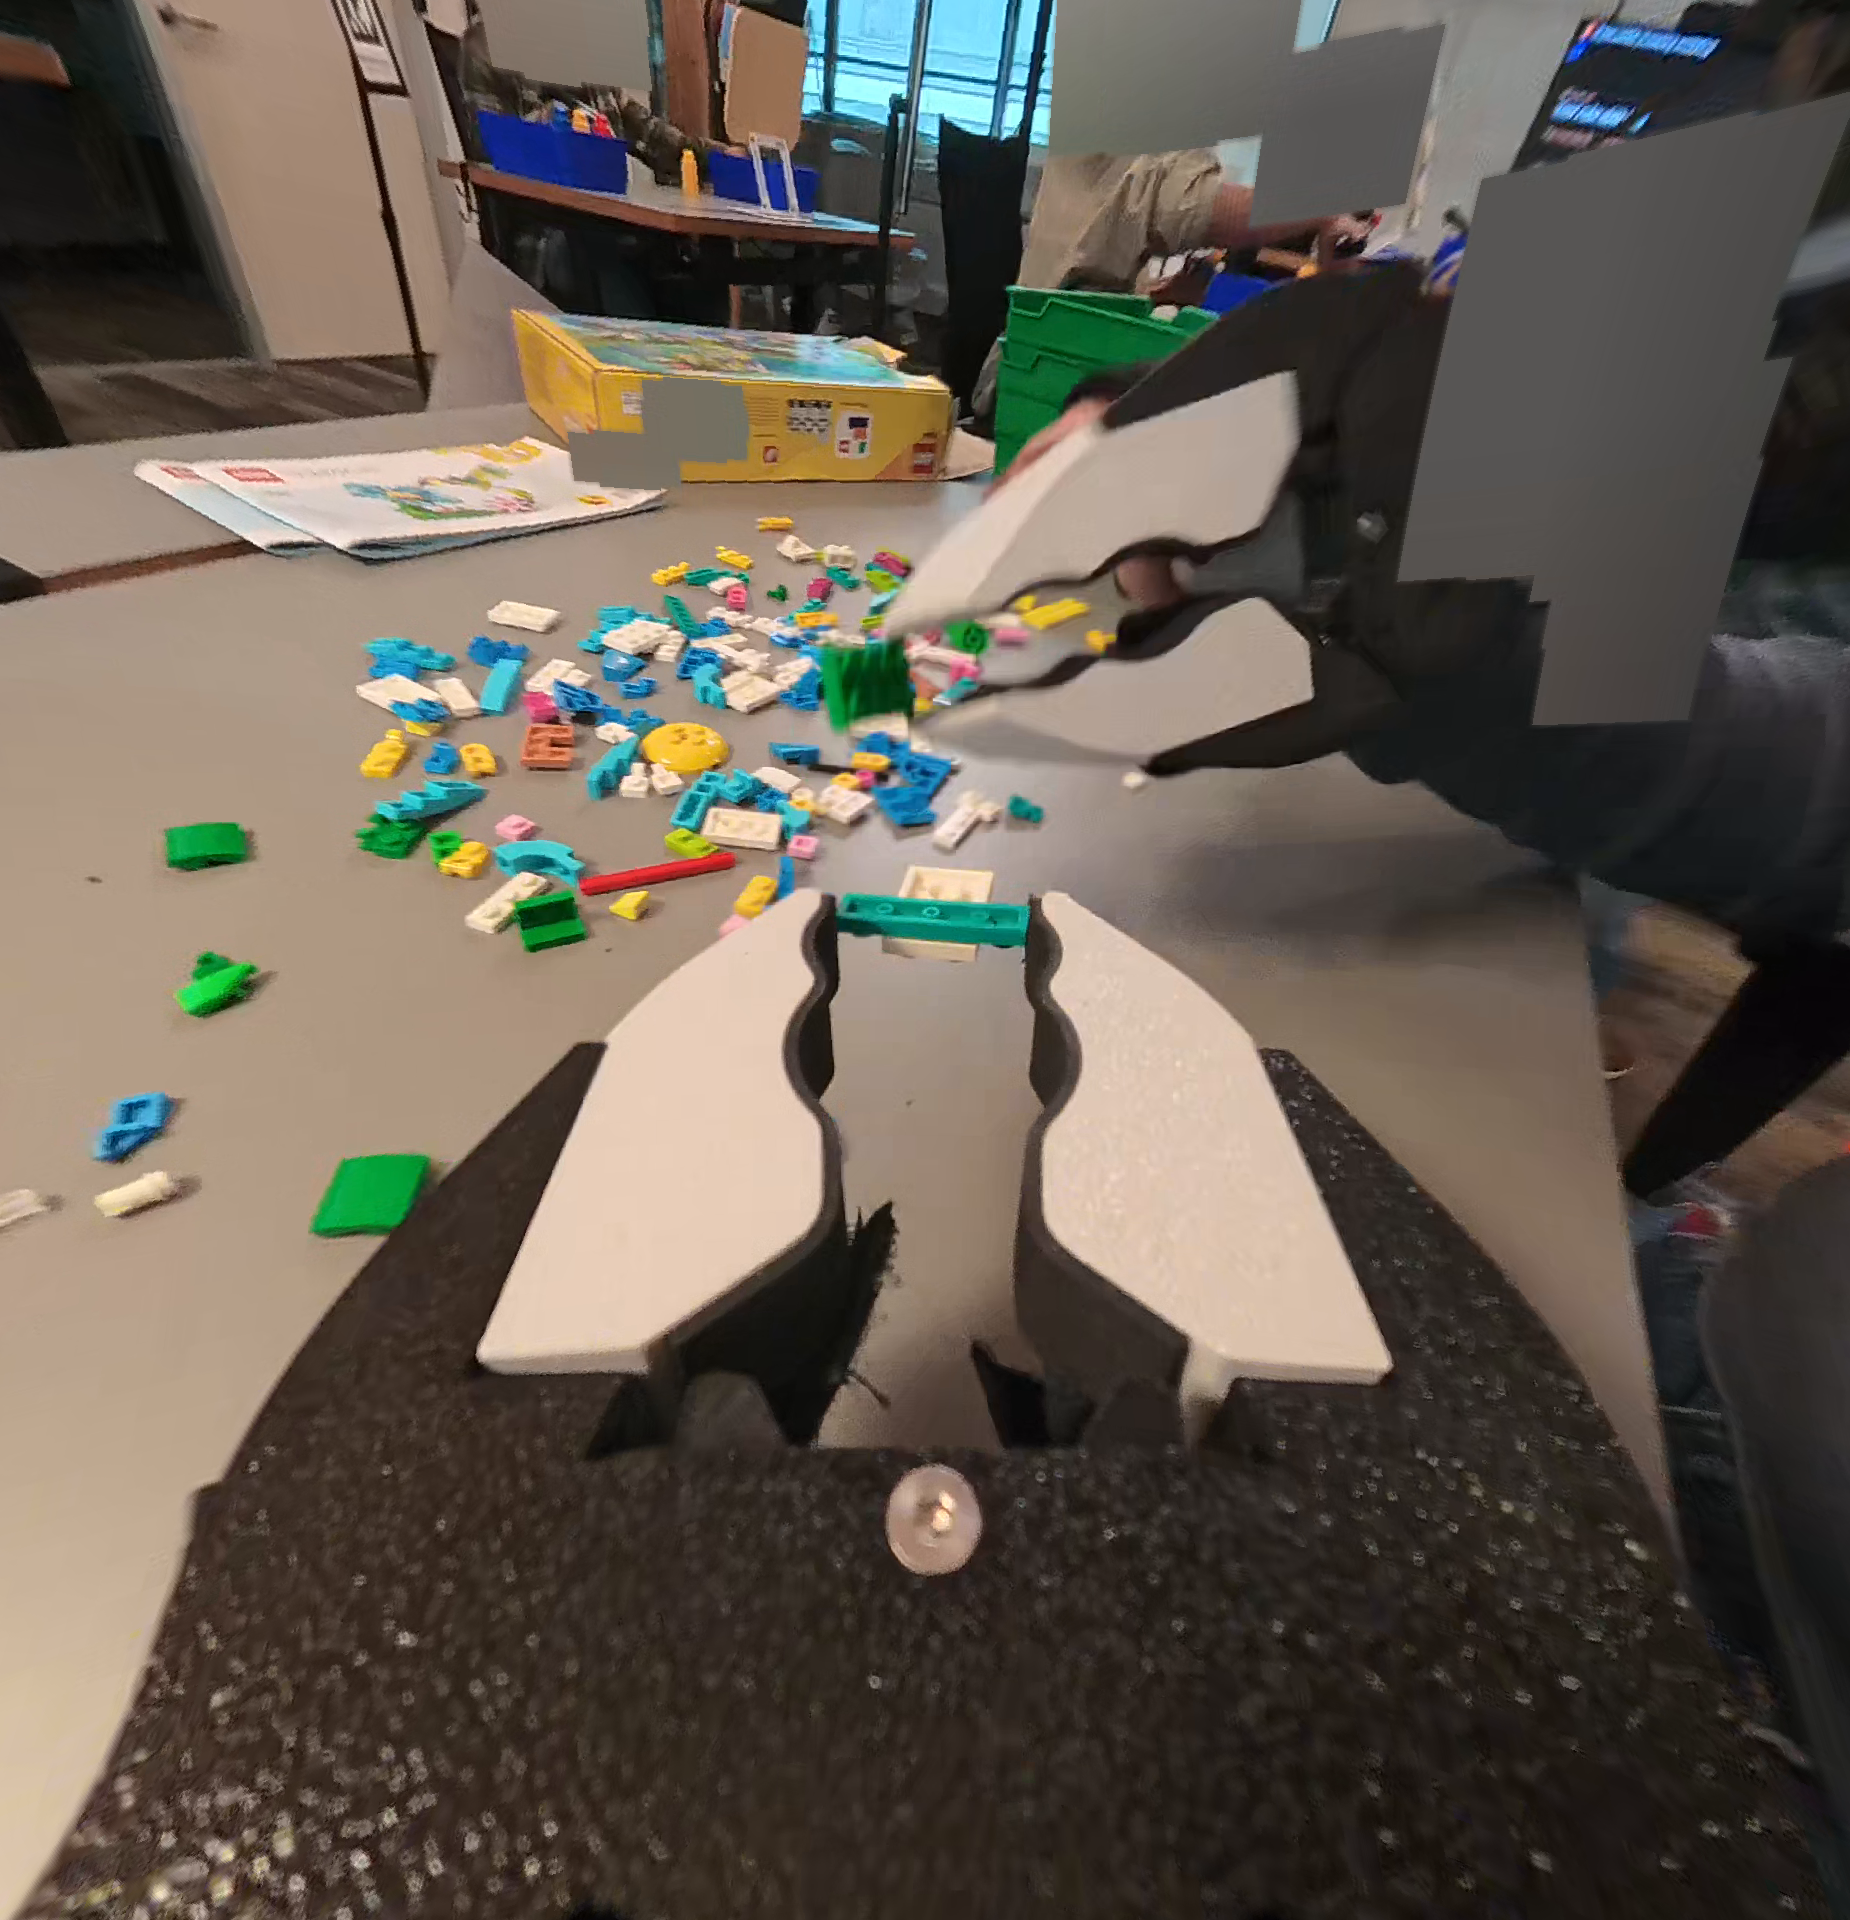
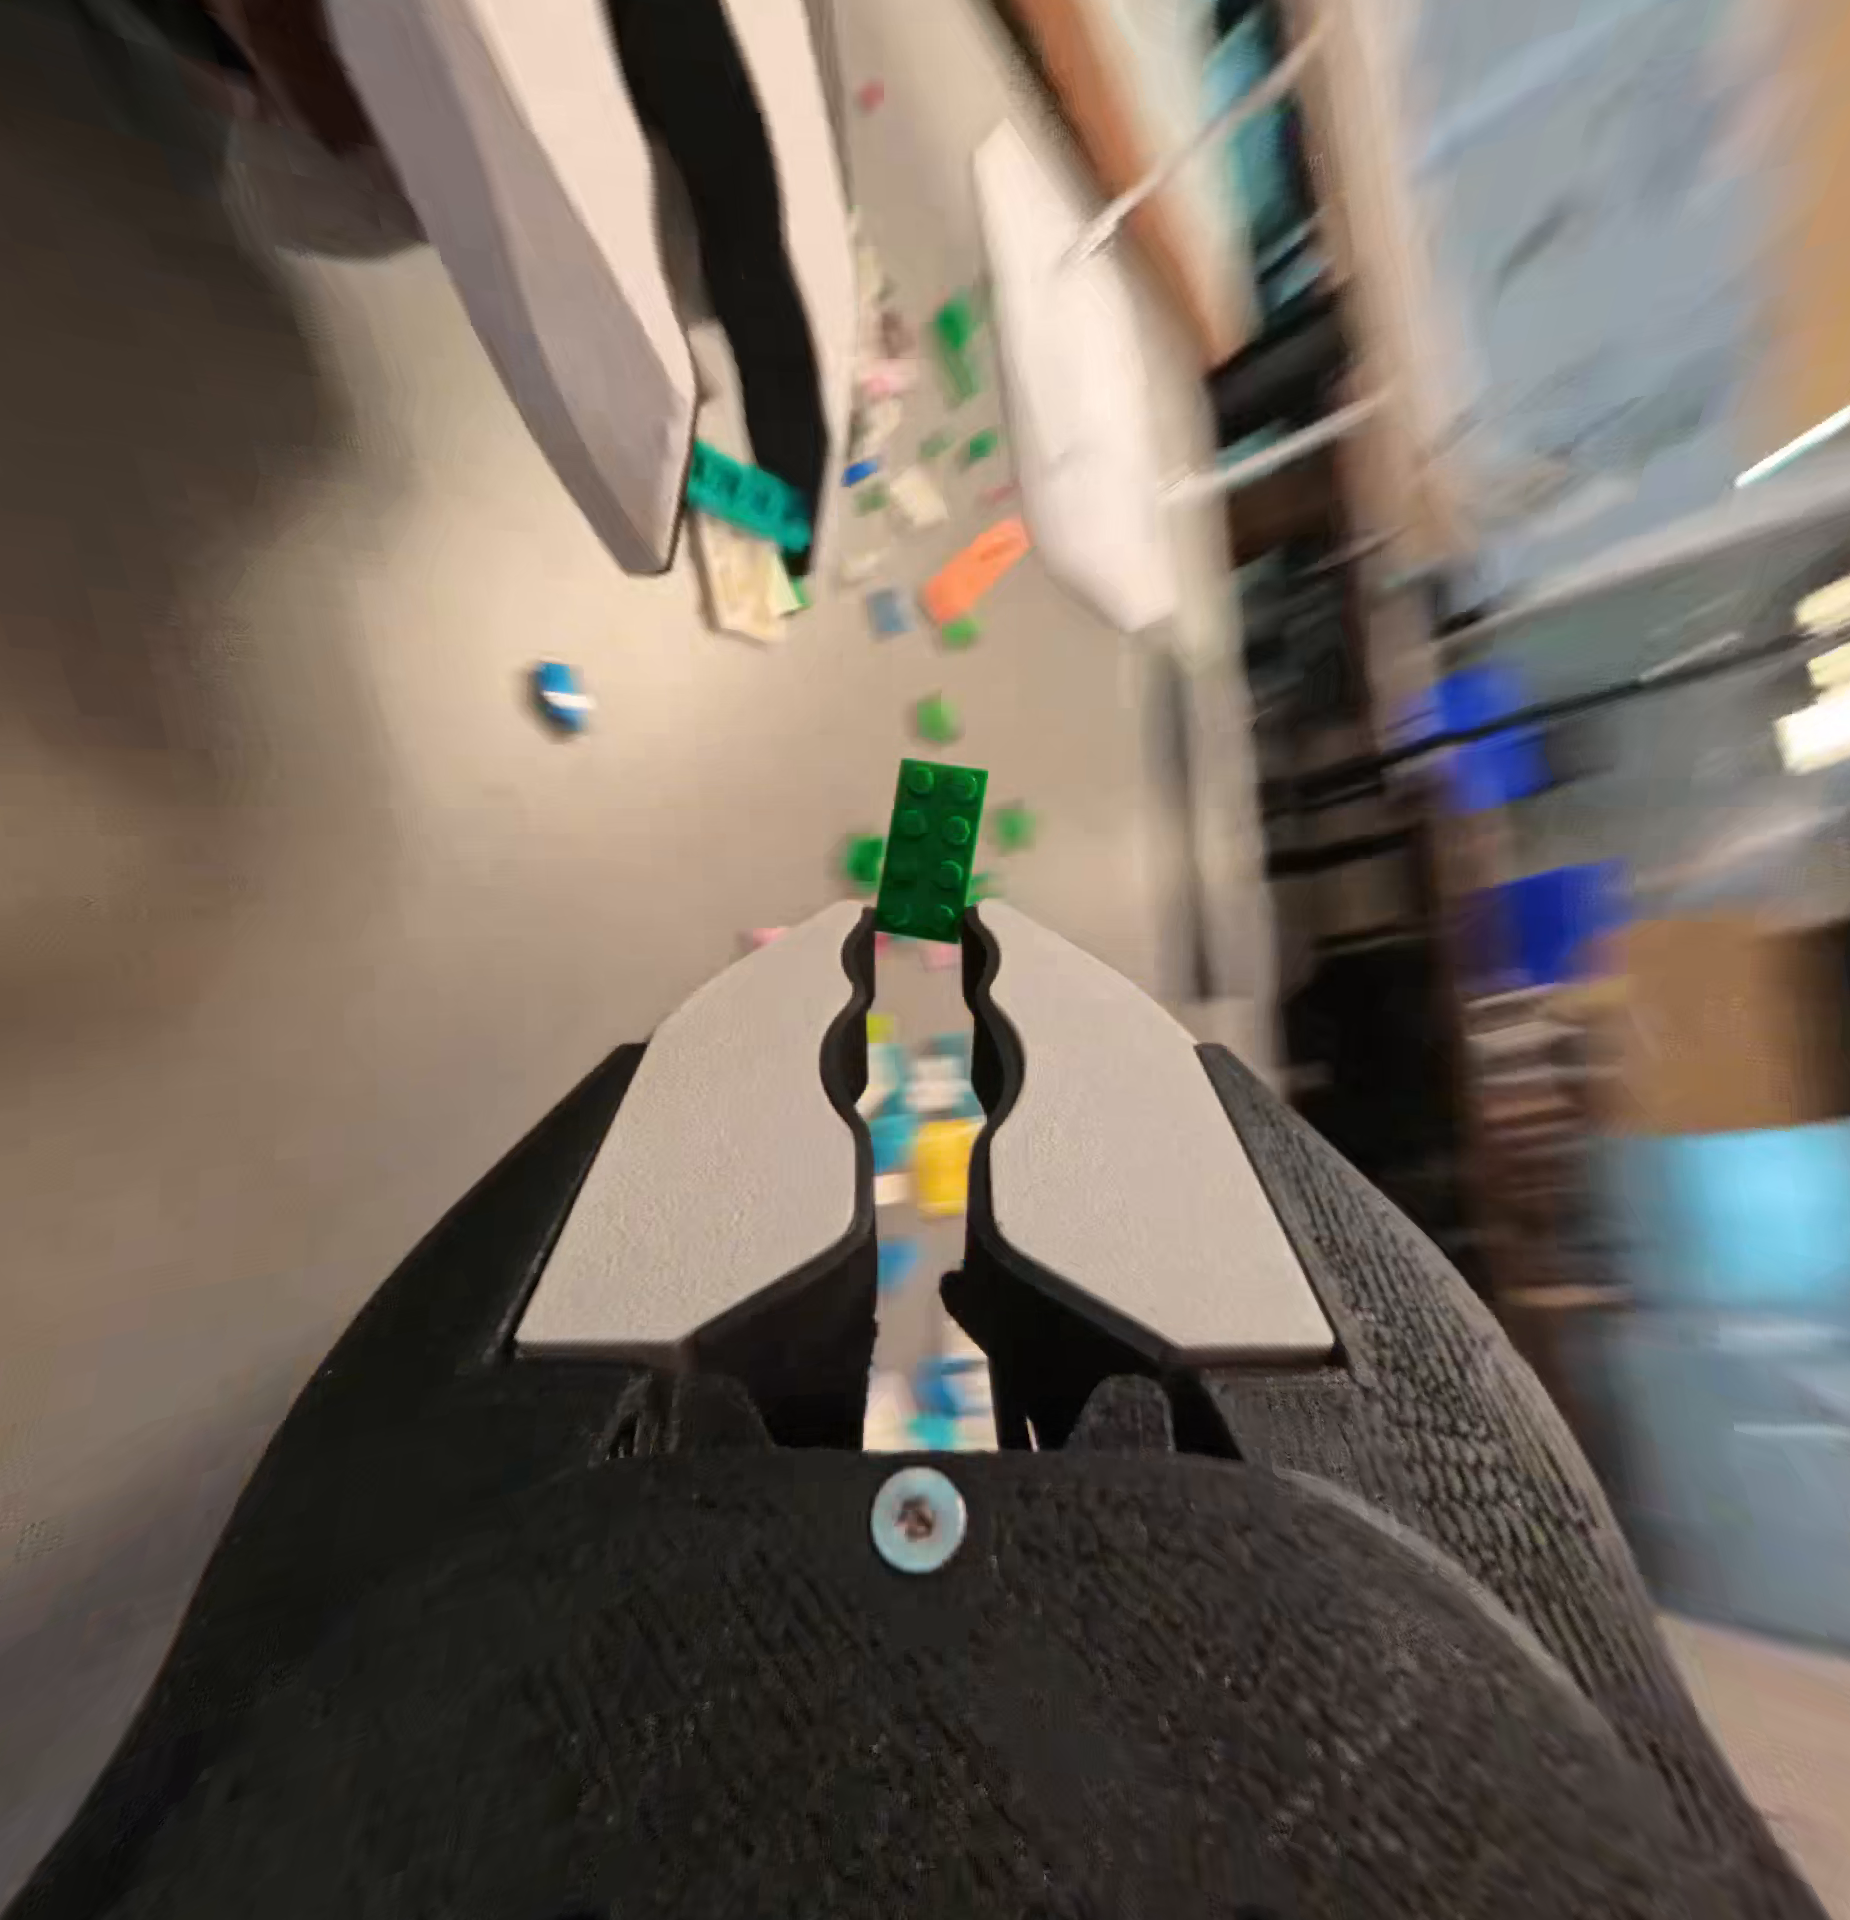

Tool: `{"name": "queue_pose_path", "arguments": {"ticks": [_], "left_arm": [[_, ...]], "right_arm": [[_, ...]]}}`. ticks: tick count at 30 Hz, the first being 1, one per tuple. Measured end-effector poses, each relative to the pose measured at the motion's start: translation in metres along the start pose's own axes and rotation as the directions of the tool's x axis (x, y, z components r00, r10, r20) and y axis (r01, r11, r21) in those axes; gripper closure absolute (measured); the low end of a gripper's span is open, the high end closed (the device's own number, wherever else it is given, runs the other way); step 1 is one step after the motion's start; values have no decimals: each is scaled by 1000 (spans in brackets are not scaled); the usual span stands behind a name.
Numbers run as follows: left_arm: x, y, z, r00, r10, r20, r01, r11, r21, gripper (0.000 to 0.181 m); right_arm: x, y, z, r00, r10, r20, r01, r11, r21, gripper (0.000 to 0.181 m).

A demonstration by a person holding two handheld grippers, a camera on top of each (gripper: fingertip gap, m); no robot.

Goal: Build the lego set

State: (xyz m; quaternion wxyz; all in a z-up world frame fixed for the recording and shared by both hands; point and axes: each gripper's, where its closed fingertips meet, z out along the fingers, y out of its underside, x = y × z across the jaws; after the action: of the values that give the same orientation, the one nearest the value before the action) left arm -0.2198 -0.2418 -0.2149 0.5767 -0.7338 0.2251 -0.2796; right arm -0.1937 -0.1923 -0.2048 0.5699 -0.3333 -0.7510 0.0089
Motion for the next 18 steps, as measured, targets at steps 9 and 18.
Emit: {"name": "queue_pose_path", "arguments": {"ticks": [9, 18], "left_arm": [[22, -22, 2, 949, -252, -191, 272, 959, 84, 147], [30, -23, 8, 803, -493, -334, 538, 841, 51, 147]], "right_arm": [[25, -49, -31, 357, -813, -460, 849, 488, -203, 168], [4, -42, -31, 206, -877, -433, 933, 310, -182, 168]]}}
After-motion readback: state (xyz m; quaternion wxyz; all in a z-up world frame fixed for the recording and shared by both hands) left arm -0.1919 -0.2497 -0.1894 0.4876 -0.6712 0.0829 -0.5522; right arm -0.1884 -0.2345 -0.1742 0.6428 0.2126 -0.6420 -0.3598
